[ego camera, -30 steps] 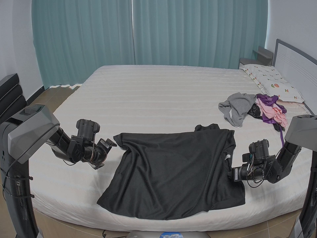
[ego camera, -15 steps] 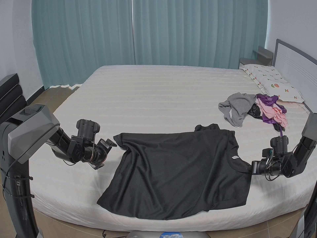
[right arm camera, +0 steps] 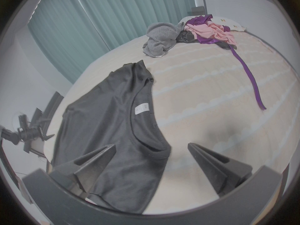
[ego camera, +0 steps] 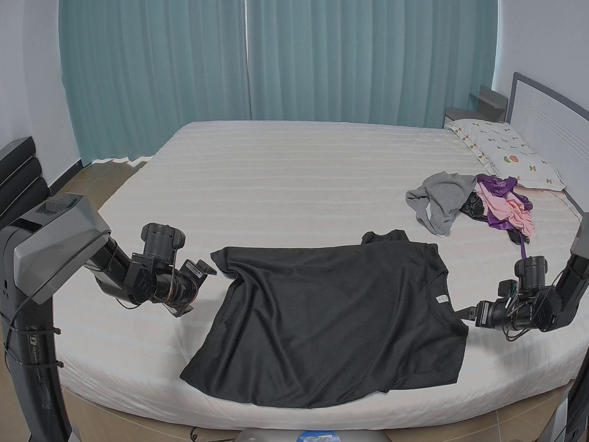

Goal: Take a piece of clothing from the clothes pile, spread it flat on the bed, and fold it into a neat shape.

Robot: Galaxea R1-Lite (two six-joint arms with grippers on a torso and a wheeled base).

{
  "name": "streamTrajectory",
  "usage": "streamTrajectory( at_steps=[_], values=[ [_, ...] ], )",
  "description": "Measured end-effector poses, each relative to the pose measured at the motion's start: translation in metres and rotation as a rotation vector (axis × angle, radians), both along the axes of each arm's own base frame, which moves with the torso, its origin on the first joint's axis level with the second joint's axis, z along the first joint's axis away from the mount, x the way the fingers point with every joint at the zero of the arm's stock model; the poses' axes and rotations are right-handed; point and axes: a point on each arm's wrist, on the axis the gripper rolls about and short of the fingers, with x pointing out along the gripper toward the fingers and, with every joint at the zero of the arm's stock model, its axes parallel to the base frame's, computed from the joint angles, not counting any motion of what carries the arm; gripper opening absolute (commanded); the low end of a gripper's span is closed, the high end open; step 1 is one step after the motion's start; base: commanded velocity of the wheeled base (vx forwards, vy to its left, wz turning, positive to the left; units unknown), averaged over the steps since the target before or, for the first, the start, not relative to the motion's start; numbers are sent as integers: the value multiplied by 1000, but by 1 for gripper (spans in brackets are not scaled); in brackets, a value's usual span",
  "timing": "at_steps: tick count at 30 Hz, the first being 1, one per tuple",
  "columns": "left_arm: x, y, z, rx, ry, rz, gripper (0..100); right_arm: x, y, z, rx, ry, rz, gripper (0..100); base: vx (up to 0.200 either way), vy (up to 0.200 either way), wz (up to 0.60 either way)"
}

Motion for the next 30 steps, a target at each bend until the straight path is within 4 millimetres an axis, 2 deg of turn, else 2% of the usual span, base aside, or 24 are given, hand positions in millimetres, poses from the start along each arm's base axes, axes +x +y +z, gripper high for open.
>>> streamTrajectory(
  at_steps=[8, 13, 18, 25, 30],
  values=[
    [-11, 2, 1, 1, -17, -9, 100, -16, 1, 13, 110, -9, -50, 100, 0, 0, 0],
    [-24, 3, 2, 2, -12, -13, 100, -21, 2, 21, 139, -123, -78, 100, 0, 0, 0],
    [-44, 5, 1, 3, 7, -23, 100, -28, 3, 28, 231, -242, -142, 100, -200, 0, 0],
    [-73, 5, -4, 3, 43, -41, 100, -40, 3, 24, 328, -222, -212, 100, -200, 0, 0],
    [-80, 3, -1, -5, 36, -45, 100, -35, 3, 27, 324, -245, -224, 100, 0, 0, 0]
  ],
)
